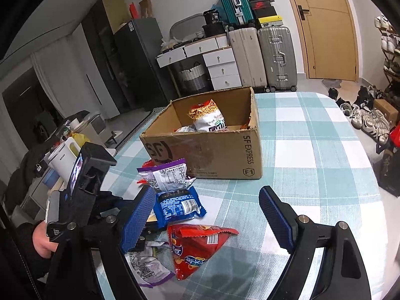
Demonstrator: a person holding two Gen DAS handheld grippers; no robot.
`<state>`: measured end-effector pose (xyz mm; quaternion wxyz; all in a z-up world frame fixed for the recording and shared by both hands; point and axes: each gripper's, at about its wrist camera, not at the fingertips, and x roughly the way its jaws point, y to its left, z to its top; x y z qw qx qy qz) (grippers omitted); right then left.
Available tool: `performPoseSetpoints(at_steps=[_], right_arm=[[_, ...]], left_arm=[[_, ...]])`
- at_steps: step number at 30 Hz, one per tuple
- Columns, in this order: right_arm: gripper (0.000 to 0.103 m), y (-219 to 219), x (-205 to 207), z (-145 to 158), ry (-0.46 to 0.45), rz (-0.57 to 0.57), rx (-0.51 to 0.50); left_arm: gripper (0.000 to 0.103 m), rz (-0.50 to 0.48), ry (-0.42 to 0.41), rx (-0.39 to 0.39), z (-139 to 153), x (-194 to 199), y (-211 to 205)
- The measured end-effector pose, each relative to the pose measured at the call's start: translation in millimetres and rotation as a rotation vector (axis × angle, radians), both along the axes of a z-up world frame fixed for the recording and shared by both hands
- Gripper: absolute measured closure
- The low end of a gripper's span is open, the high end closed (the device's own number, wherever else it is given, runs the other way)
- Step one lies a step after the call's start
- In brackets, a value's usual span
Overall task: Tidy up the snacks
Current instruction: 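Grasp a red chip bag with the right tool while the left tool grasps a cream bun pack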
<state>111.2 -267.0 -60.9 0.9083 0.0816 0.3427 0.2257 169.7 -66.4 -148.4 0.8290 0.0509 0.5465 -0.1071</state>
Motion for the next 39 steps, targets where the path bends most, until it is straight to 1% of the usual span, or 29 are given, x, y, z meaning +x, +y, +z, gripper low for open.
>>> performPoseSetpoints(at_steps=[4, 10, 22, 32, 39], right_arm=[[0.016, 0.8, -1.4, -1.9, 0.009, 0.009, 0.002], [0.016, 4.5, -4.5, -8.4, 0.03, 0.02, -0.004], [0.016, 19.9, -9.9, -41.6, 0.118, 0.056, -0.032], [0.016, 28.3, -7.8, -57.8, 0.168, 0.054, -0.035], [0.016, 35.5, -1.8, -67.6, 0.199, 0.056, -0.03]], left_arm=[[0.043, -0.002, 0.004, -0.004, 1.1, -2.1, 3.5], [0.043, 0.009, 0.001, -0.032, 2.7, -8.1, 14.8], [0.043, 0.038, -0.025, -0.063, 12.1, -20.6, 40.2], [0.043, 0.048, -0.056, -0.093, 27.8, -35.3, 56.0], [0.043, 0.06, -0.066, -0.116, 33.0, -41.6, 69.8]])
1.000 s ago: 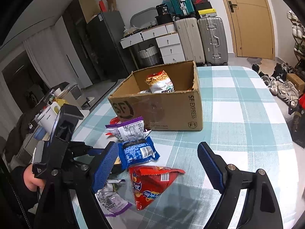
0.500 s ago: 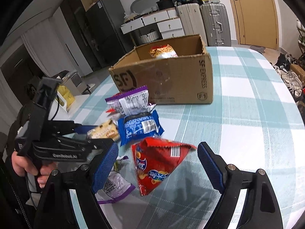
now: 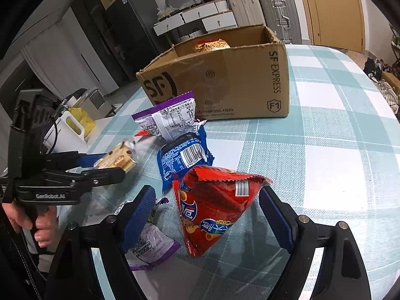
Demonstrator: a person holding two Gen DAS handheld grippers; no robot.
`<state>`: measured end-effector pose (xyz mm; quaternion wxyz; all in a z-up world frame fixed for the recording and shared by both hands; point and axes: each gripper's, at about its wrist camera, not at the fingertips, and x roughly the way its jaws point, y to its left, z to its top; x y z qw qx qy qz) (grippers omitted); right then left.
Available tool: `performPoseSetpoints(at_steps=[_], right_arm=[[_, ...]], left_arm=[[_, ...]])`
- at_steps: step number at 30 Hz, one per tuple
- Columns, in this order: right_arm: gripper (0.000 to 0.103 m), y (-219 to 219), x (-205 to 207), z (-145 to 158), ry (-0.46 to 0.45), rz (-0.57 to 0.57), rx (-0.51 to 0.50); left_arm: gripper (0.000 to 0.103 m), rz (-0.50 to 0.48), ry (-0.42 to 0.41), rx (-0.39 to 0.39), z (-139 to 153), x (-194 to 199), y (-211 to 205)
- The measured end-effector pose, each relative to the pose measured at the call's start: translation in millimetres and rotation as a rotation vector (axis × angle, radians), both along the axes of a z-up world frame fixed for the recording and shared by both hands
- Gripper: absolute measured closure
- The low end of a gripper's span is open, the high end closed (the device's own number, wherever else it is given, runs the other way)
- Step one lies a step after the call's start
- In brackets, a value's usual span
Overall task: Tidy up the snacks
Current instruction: 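Grasp a red chip bag with the right tool while the left tool grasps a cream bun pack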
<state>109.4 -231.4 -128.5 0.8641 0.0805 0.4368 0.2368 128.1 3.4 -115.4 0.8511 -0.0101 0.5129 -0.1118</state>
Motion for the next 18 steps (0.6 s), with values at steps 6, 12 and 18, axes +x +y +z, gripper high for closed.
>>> performPoseSetpoints(at_steps=[6, 12, 18], right_arm=[[0.02, 8.6, 4.2, -5.5, 0.013, -0.005, -0.017], [0.038, 9.1, 8.5, -12.4, 0.023, -0.028, -0.015], [0.06, 11.5, 8.9, -13.3, 0.021, -0.015, -0.013]], left_arm=[[0.043, 0.006, -0.006, -0.014, 3.4, -2.8, 8.4], [0.043, 0.016, -0.017, -0.023, 8.0, -4.3, 15.6], [0.043, 0.024, -0.022, -0.03, 10.4, -5.2, 19.2]])
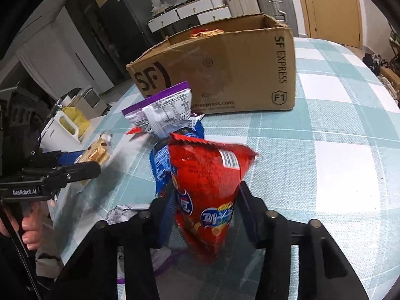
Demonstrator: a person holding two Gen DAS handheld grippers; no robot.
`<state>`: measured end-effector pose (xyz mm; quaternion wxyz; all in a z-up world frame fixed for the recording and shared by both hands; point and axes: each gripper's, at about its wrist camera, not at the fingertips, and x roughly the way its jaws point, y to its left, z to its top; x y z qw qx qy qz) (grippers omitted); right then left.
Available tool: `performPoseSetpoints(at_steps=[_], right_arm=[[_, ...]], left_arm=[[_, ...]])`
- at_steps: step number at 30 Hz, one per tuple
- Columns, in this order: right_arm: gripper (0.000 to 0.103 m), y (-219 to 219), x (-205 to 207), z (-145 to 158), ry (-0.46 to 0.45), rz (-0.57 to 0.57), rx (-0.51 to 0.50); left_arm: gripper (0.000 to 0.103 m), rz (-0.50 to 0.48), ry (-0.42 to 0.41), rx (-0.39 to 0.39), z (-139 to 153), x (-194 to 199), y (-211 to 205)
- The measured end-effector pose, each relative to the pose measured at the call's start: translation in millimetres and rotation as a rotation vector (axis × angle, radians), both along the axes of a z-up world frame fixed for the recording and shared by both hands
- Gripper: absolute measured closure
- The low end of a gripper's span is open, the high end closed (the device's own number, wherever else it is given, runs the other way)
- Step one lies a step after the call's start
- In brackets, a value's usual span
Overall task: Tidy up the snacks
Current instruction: 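Grasp a red chip bag with the right tool while the left tool grasps a cream bun pack, then carry the red chip bag and cream bun pack over the box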
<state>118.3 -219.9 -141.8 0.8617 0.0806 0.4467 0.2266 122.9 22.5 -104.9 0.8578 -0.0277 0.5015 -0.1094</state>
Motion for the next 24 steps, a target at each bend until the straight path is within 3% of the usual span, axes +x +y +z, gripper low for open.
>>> performPoseSetpoints(at_steps=[10, 24], right_arm=[[0.063, -8.5, -9.9, 8.5, -0.015, -0.014, 0.047], [0.063, -25.4, -17.3, 47.8, -0.098, -0.045, 0.123]], left_arm=[[0.043, 0.002, -0.027, -0.013, 13.5, -2.5, 1.8], [0.043, 0.007, -0.079, -0.033, 39.8, 6.7, -2.8]])
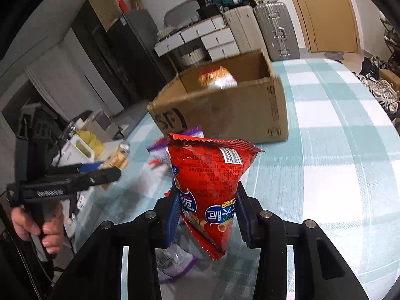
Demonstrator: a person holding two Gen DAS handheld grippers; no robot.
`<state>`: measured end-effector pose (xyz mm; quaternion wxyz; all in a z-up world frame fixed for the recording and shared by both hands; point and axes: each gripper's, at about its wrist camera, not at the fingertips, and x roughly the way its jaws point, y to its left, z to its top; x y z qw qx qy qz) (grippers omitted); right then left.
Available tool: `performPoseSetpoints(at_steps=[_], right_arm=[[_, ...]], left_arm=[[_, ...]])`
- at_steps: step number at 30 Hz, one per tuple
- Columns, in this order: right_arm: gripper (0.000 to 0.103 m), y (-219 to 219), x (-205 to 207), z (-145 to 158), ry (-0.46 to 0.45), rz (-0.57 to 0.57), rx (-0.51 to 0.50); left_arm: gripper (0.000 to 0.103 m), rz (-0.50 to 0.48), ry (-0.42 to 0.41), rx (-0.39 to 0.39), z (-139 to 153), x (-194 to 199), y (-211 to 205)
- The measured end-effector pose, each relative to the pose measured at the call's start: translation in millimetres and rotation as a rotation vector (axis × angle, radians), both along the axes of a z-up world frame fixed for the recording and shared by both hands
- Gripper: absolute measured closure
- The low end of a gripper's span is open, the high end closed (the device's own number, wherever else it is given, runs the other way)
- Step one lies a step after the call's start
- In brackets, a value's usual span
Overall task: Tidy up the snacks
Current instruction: 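Carry the red chip bag and cream bun pack over the box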
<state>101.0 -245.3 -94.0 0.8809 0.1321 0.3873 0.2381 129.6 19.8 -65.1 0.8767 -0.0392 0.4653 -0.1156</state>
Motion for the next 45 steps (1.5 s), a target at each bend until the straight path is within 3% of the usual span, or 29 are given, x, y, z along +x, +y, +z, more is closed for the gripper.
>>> performPoseSetpoints(at_steps=[16, 29, 35, 45], right_arm=[[0.063, 2.7, 29.0, 69.9, -0.13, 0.048, 0.031], [0.063, 12.9, 79.7, 112.5, -0.196, 0.076, 0.008], [0.063, 16.4, 110.2, 117.0, -0.194, 0.077, -0.019], [0.063, 11.7, 153.5, 104.0, -0.171, 0.058, -0.056]], left_arm=[[0.043, 0.047, -0.102, -0.005, 54.9, 40.9, 18.9], [0.043, -0.006, -0.137, -0.014, 89.7, 93.0, -6.0], [0.043, -0.021, -0.137, 0.001, 94.1, 124.6, -22.0], [0.043, -0.038, -0.094, -0.005, 77.1, 171.4, -39.9]])
